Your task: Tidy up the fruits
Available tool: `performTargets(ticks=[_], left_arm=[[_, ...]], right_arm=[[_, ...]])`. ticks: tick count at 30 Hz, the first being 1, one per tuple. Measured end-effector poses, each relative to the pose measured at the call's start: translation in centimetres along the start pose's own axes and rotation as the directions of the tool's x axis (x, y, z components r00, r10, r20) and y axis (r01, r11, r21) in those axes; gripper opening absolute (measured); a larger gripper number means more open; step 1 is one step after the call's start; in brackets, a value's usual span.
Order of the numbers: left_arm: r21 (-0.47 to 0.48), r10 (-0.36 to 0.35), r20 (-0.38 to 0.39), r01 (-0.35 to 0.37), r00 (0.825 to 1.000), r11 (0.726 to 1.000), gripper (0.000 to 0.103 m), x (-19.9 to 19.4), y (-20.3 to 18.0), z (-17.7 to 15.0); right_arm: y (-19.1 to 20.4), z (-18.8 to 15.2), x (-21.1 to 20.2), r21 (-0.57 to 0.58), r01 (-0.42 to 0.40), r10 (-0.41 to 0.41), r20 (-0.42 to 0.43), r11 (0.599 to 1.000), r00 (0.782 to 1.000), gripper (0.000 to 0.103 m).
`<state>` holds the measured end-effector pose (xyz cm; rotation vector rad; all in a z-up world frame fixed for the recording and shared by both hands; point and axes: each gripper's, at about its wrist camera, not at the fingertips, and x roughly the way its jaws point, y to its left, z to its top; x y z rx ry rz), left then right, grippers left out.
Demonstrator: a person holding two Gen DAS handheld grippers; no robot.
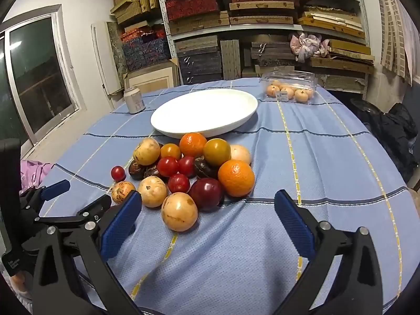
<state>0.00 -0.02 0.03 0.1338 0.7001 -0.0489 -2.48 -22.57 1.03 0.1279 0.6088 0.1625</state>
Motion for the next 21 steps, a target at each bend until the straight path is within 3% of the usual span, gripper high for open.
performTargets(ticks=[21], left_arm=[[0.003,0.003,0.002,-0.003,1.000,1.000,0.100,-0.08,0.11,0.02]], right_arm=[[0.03,0.00,-0.09,0.000,-0.001,0.001,0.000,1.000,1.000,0.099]])
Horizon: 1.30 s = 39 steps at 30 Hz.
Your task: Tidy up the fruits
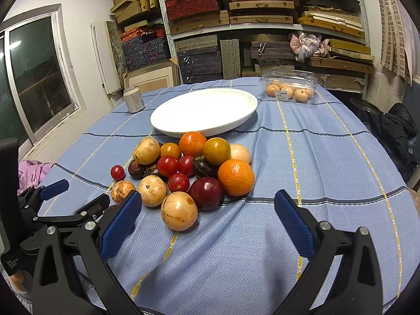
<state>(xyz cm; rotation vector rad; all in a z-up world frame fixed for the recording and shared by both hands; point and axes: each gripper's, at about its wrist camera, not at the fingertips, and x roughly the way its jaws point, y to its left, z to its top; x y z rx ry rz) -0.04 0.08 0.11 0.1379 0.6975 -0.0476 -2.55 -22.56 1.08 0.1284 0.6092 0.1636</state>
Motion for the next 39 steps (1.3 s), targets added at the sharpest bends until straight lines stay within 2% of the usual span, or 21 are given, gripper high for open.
performTargets(ticks=[39], left_arm=[[0.000,0.001,0.002,-0.001,1.000,1.000,0.100,0.18,-0.01,-0.30]], right_arm=[[-0.01,0.07,-0.04,0.001,0.000,0.000,-0.002,1.000,1.000,0.099]])
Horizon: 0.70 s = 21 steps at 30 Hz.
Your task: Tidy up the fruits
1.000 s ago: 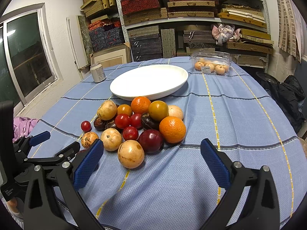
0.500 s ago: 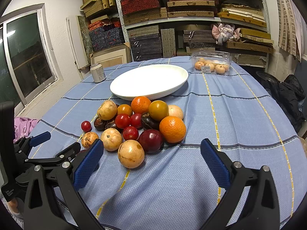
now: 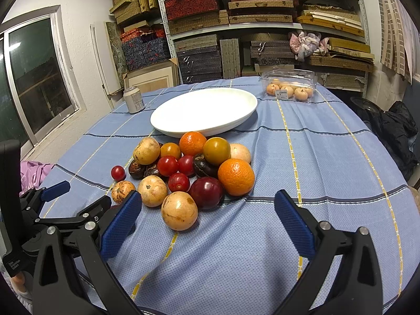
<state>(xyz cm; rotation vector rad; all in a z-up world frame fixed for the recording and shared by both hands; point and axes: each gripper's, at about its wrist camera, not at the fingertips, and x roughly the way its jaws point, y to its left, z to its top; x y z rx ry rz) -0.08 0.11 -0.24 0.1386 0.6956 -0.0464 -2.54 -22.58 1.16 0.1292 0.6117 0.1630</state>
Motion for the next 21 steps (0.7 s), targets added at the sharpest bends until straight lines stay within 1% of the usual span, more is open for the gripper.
performTargets(ticks=[5,21], left_arm=[[0.001,0.002,-0.001,-0.002,1.000,1.000,0.100,-0.90,0.65,0.19],[0.002,0.000,-0.003,0.000,1.000,1.000,0.100,-0.42,0.42,-0.40]], right_arm=[[-0.01,0.01,0.01,0.000,-0.001,0.001,-0.001,1.000,1.000,0.099],[0.28,-0.30,0.04,0.009,-0.028,0.028,0.004,1.000,1.000,0.099]])
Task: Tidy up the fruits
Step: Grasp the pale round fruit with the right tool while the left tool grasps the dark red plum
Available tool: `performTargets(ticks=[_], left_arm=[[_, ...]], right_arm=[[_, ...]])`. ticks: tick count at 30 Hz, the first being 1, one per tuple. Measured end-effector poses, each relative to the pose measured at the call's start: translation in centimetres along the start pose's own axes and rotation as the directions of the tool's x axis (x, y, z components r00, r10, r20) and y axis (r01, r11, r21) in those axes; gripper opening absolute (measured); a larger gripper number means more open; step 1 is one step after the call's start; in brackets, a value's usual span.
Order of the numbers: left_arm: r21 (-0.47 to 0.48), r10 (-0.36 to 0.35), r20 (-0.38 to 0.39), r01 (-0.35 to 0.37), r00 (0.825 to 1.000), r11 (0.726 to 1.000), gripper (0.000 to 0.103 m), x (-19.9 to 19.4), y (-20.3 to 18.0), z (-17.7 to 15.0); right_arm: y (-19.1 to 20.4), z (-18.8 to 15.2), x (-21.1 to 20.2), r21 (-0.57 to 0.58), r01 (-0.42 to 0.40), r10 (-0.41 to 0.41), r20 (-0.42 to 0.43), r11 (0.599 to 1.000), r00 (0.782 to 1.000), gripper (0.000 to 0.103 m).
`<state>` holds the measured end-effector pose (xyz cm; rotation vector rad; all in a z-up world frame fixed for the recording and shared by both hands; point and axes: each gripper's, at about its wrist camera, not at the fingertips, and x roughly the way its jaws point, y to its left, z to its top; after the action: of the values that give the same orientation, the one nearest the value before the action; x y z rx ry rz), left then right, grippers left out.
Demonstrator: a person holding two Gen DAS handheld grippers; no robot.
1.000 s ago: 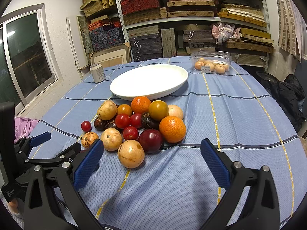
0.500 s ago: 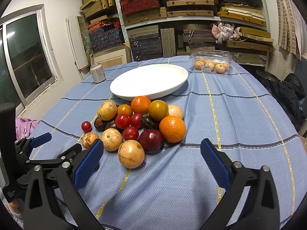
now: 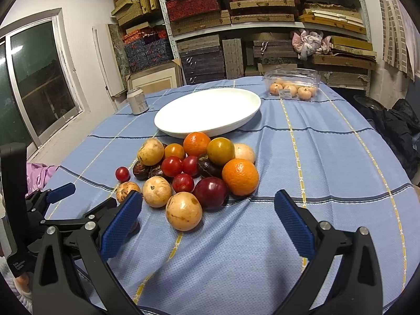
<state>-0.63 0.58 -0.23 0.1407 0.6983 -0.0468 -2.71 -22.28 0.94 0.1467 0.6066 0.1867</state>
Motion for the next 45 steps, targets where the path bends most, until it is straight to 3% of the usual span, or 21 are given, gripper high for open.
performTargets(ticks=[7,11,15,16,21,25,27,29,32,39,41,45], left_arm=[[-0.001,-0.003,-0.011,0.003,1.000,1.000,0.100,1.1,-0.5,-0.4],[-0.025,-0.014,-0.049,0.012,0.999,1.000,0.100,1.7,0.2,0.0],[-0.063,-0.034,-0.137,0.026,0.990,0.998,0.100,1.9,1.3,0.1],[-0.087,-0.052,-0.196,0.036,0.979,0.996,0.100,2.0,1.7,0.4],[-0.163,-0.070,-0.133,0.048,0.989,0.985,0.100,1.8,3.6,0.2],[-0.201,-0.104,-0.125,0.077,0.987,0.977,0.100,1.9,4.2,0.2],[-0.183,-0.098,-0.120,0.075,0.988,0.980,0.100,1.9,4.0,0.2],[-0.153,-0.082,-0.122,0.063,0.989,0.986,0.100,1.8,3.8,0.2],[-0.132,-0.073,-0.124,0.057,0.990,0.990,0.100,1.6,3.5,0.2],[-0.067,-0.079,-0.126,0.071,0.989,0.995,0.100,1.5,2.1,0.3],[-0.052,-0.084,-0.122,0.078,0.989,0.996,0.100,1.4,1.8,0.3],[-0.042,-0.114,-0.115,0.110,0.987,0.993,0.100,1.3,1.4,0.2]], right_arm=[[-0.7,0.0,-0.4,0.045,-0.069,0.068,0.026,0.997,0.997,0.099],[-2.1,-0.5,0.5,0.120,-0.188,0.191,-0.013,0.975,0.982,0.099],[-2.9,-0.8,2.0,0.166,-0.137,0.157,-0.114,0.977,0.981,0.099],[-2.8,-1.0,2.3,0.162,-0.124,0.147,-0.137,0.979,0.980,0.099],[-1.4,-1.5,2.5,0.051,-0.067,0.076,-0.184,0.996,0.980,0.099],[-0.4,-1.3,3.5,-0.012,-0.076,0.072,-0.206,0.997,0.976,0.098],[0.4,-1.1,4.3,-0.045,-0.090,0.078,-0.219,0.995,0.973,0.086],[1.5,-0.9,5.5,-0.077,-0.114,0.091,-0.258,0.991,0.962,0.055],[1.8,-1.2,7.4,-0.064,-0.140,0.112,-0.317,0.988,0.942,0.055],[1.4,-0.6,7.9,-0.028,-0.160,0.144,-0.296,0.987,0.944,0.054],[1.1,-0.5,8.0,-0.013,-0.180,0.168,-0.295,0.984,0.941,0.042],[0.5,-0.7,7.3,0.014,-0.210,0.205,-0.290,0.978,0.935,0.042]])
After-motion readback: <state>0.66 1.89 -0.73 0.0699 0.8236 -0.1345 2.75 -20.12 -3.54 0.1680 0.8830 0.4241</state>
